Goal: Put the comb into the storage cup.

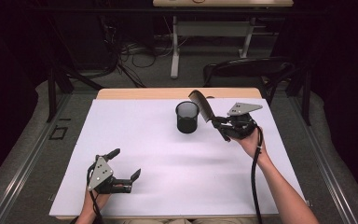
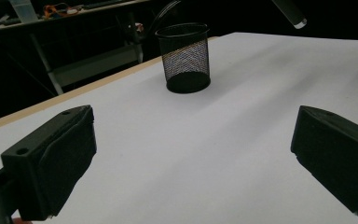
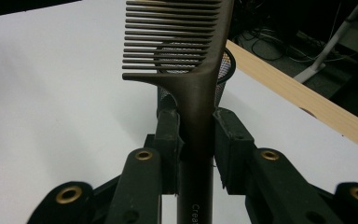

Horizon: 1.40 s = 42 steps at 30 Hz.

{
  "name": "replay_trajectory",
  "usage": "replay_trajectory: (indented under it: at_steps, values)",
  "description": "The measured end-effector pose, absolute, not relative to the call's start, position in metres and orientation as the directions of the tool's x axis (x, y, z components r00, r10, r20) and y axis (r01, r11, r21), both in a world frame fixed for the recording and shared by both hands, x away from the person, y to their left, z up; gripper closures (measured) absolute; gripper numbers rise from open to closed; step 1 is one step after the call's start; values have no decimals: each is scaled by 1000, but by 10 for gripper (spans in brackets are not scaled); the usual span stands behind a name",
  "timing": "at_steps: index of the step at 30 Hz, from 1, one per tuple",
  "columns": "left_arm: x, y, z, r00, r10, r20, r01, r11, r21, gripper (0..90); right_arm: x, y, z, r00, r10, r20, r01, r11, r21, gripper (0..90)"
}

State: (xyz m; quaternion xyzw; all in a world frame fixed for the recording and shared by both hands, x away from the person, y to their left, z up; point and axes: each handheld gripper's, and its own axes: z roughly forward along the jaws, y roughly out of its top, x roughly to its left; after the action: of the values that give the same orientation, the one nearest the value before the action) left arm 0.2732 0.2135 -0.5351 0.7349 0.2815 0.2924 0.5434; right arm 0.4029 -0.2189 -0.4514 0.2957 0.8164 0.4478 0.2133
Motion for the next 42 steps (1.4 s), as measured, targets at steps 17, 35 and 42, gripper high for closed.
replay_trajectory:
  at_steps: [17, 35, 42]
  values:
    - [273, 213, -535, 670, 731, 129, 91, -253, 963, 1, 412, -214, -445, -727, 683, -70, 288, 397, 872, 730]
    - [273, 214, -535, 669, 732, 128, 90, -250, 964, 2, 420, -204, -439, -714, 699, -51, 270, 341, 901, 730]
    - [273, 214, -535, 668, 733, 129, 89, -251, 964, 2, 423, -200, -436, -705, 707, -52, 255, 322, 912, 730]
